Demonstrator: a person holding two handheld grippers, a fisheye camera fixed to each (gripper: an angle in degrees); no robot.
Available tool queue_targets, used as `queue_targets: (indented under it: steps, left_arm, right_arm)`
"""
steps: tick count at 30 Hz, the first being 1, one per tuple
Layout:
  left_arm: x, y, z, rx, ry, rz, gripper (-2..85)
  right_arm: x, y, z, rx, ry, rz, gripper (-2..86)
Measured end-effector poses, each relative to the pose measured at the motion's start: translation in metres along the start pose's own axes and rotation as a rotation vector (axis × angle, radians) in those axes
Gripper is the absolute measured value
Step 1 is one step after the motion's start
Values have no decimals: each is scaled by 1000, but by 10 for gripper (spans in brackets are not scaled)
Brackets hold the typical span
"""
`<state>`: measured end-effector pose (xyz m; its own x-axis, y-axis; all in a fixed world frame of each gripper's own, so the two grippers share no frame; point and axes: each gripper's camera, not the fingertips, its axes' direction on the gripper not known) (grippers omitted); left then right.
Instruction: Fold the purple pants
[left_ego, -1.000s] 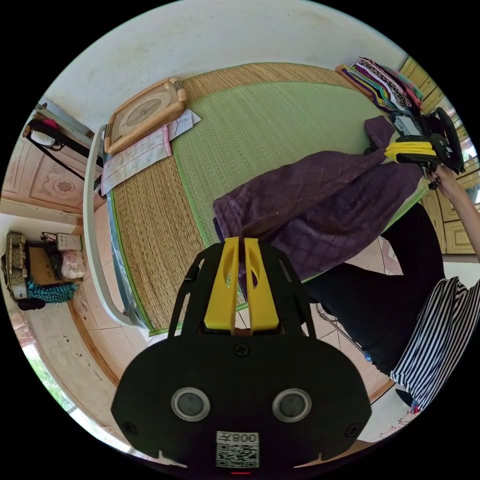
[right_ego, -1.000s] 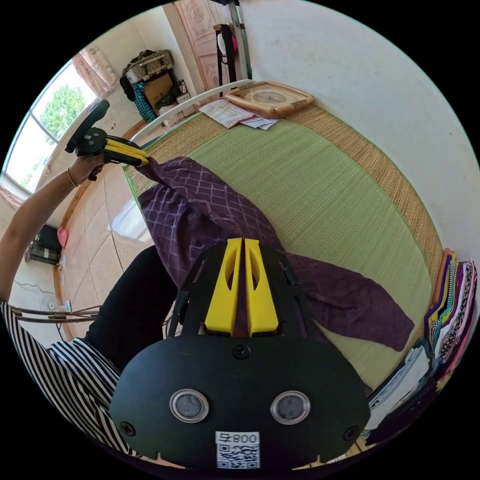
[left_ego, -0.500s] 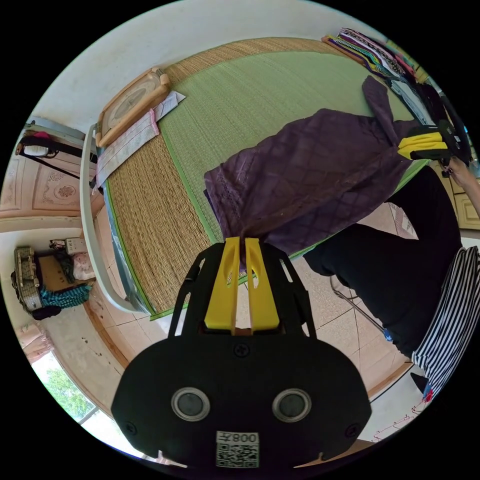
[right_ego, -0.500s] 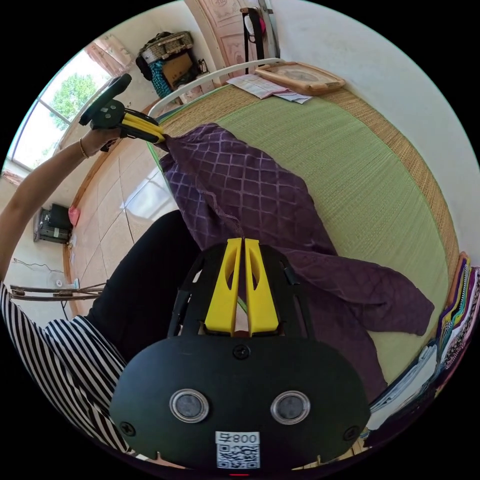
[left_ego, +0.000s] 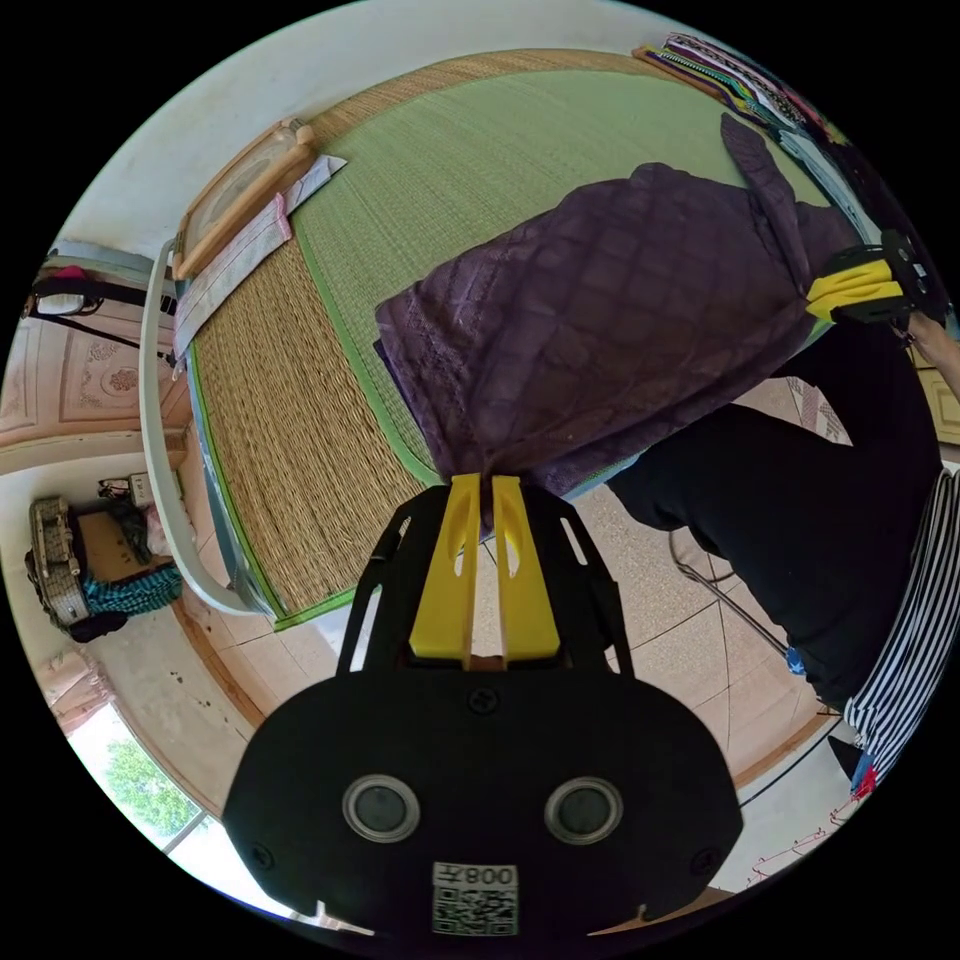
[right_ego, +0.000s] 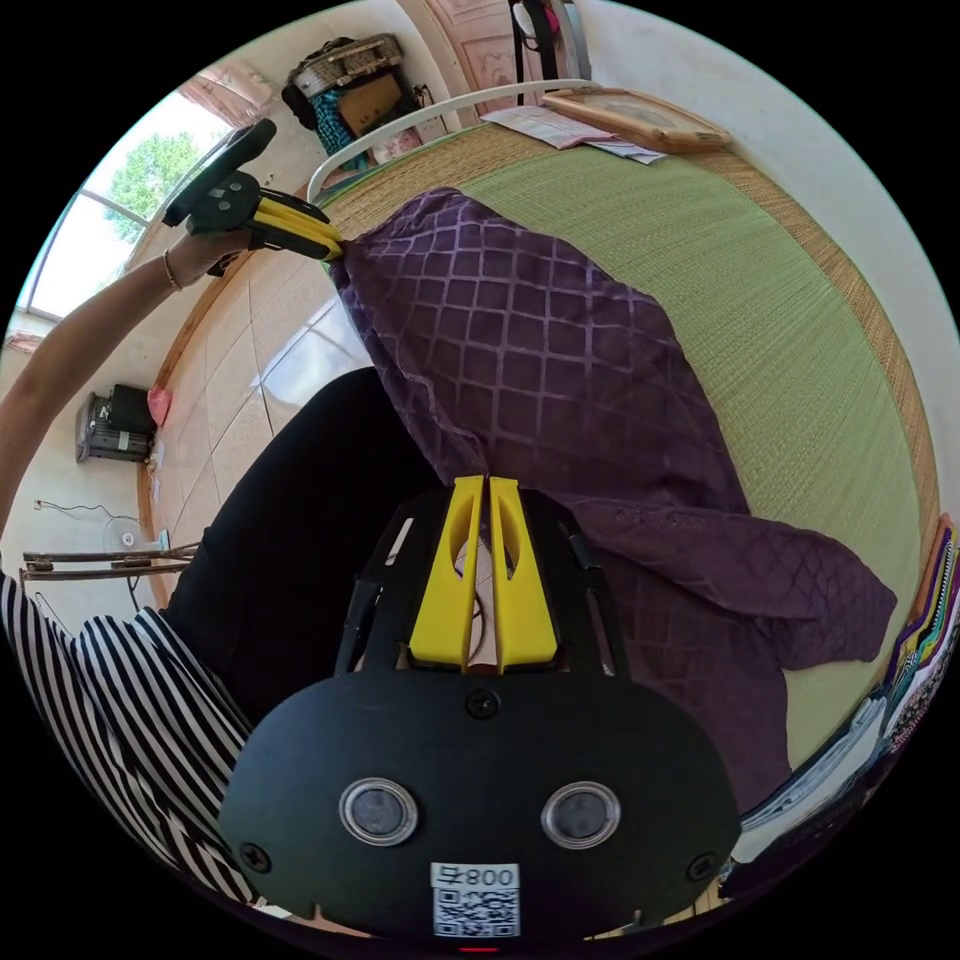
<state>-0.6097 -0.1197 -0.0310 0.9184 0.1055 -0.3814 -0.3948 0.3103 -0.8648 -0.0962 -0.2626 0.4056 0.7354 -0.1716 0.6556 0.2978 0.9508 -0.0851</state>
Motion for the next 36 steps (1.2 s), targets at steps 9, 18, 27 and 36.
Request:
queue_targets:
  steps: [9, 18, 27, 36]
  left_arm:
    - [-15, 13, 46, -6, 17, -24, 16]
    - [-37, 17, 88, -16, 30, -49, 16]
    - [-67, 21, 122, -2, 64, -99, 16]
    - [-105, 29, 148, 56, 191, -197, 30]
  right_arm:
    - [-11, 16, 26, -27, -4, 9, 11]
    - [-21, 27, 39, -57, 23, -9, 13]
    - [-30, 40, 28, -50, 33, -40, 12]
    - [-25, 53, 31, -65, 46, -47, 17]
